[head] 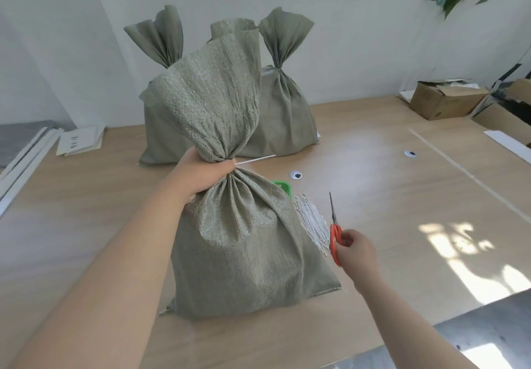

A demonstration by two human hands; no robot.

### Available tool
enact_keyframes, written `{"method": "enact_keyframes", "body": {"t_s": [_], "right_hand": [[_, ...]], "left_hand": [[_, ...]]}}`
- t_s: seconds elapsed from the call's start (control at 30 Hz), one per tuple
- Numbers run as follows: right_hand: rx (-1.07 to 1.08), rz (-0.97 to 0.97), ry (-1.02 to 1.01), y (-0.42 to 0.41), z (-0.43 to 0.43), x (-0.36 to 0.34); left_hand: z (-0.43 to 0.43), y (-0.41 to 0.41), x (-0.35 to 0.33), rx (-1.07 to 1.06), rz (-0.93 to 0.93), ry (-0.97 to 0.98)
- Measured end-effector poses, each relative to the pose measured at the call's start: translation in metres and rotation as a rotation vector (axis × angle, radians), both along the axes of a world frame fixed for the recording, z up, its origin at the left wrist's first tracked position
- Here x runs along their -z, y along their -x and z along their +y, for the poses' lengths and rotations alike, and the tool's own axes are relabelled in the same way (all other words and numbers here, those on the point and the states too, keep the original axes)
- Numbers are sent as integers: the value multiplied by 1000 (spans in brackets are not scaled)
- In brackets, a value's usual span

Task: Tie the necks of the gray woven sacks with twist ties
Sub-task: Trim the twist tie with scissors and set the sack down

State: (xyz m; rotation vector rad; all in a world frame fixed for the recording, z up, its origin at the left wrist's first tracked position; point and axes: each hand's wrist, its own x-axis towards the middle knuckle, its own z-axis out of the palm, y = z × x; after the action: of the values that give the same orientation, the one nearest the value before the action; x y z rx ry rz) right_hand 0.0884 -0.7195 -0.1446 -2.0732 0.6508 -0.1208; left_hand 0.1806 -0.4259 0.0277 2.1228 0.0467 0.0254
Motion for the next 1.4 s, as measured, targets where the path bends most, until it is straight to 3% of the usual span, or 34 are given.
{"method": "enact_keyframes", "body": {"t_s": [0.23, 0.43, 0.57, 0.8, 1.4], "right_hand": [[-205, -223, -467, -19, 66, -122], [-350, -77, -763, 0, 107, -163], [-445, 66, -756, 3, 122, -167], [-515, 154, -721, -2, 123, -176], [-511, 132, -572, -19, 140, -177]], "left_hand": [[7, 2, -1, 25, 22, 84], [9, 4, -3, 20, -3, 119], [8, 4, -3, 16, -49, 108], [14, 0, 1, 24, -28, 196], [21, -4, 8, 1, 4, 195]]}}
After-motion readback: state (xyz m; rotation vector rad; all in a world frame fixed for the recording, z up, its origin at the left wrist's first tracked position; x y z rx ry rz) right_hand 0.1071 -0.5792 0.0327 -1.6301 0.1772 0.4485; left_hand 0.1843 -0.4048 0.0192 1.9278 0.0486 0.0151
